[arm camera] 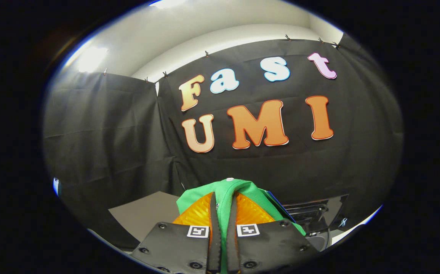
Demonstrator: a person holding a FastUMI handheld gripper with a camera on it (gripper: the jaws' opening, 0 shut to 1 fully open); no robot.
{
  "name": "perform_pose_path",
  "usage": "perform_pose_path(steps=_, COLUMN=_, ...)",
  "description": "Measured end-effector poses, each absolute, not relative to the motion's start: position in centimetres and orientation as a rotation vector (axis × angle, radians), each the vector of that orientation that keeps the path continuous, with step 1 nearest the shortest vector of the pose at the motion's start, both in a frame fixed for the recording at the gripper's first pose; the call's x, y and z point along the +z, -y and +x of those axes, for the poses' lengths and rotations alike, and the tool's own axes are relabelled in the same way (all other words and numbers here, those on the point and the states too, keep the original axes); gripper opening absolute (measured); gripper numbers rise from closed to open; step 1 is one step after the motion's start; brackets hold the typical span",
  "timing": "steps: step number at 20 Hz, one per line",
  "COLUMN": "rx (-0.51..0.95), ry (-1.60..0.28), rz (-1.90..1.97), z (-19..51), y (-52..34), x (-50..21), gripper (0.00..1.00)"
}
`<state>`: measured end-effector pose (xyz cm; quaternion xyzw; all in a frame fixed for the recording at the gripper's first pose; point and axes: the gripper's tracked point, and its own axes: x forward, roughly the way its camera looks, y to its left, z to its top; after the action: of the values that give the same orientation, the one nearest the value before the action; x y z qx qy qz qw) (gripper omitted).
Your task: Put the clothes into the washing machine and then close the washing machine lid.
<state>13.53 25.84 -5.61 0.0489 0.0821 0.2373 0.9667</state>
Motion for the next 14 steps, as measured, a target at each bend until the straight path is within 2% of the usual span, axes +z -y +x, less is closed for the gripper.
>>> perform_pose_path(steps=7, rx=0.462, ry=-0.287, rz=0.016, z=15.9, y=-19.5, x=-13.0, gripper=0.13)
perform_pose_path(steps=14, rx=0.483, ry=-0.528, rz=-0.043, z=18.0, y=-16.3, x=-26.7, gripper=0.13)
